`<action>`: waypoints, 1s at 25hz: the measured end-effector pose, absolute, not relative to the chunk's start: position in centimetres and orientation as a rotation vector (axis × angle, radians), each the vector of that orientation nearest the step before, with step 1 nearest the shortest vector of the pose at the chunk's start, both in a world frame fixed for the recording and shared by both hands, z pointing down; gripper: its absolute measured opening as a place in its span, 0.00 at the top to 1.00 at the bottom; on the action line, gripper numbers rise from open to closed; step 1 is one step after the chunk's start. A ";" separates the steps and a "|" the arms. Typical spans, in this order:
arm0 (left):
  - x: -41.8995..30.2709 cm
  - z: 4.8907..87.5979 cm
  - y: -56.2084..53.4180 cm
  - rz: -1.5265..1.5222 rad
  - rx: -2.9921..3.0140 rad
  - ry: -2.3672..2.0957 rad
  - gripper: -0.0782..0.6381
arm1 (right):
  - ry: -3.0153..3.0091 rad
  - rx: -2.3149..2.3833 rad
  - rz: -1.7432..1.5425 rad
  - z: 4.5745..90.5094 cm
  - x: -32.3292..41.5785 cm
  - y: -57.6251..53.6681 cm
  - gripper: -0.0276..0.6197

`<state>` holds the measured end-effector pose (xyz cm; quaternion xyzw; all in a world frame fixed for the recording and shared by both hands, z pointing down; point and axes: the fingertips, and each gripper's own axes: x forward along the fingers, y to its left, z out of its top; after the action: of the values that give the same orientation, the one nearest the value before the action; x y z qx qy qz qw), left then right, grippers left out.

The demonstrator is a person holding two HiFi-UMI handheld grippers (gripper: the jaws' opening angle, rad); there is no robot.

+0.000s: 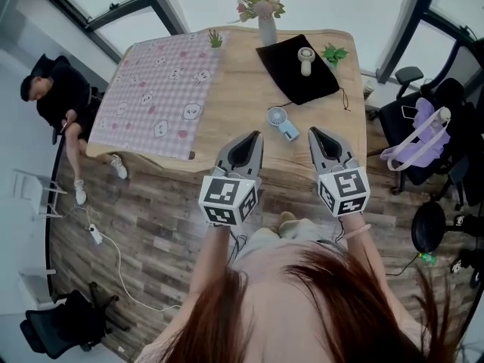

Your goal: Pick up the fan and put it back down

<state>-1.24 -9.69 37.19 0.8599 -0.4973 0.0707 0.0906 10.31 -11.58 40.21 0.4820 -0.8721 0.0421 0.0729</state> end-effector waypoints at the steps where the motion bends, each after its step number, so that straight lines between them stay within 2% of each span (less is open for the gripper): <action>1: -1.4 37.0 -9.6 0.205 2.561 -1.478 0.87 | -2.621 1.457 0.124 40.0 10.2 -11.4 0.96; 25: -6.0 34.0 -2.9 0.151 2.626 -1.449 0.87 | -2.613 1.561 0.040 35.8 6.2 -4.0 0.96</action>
<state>-6.01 -2.92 33.96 0.8723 -0.4814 0.0503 0.0693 6.19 -3.96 35.76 0.5123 -0.8574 0.0130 0.0488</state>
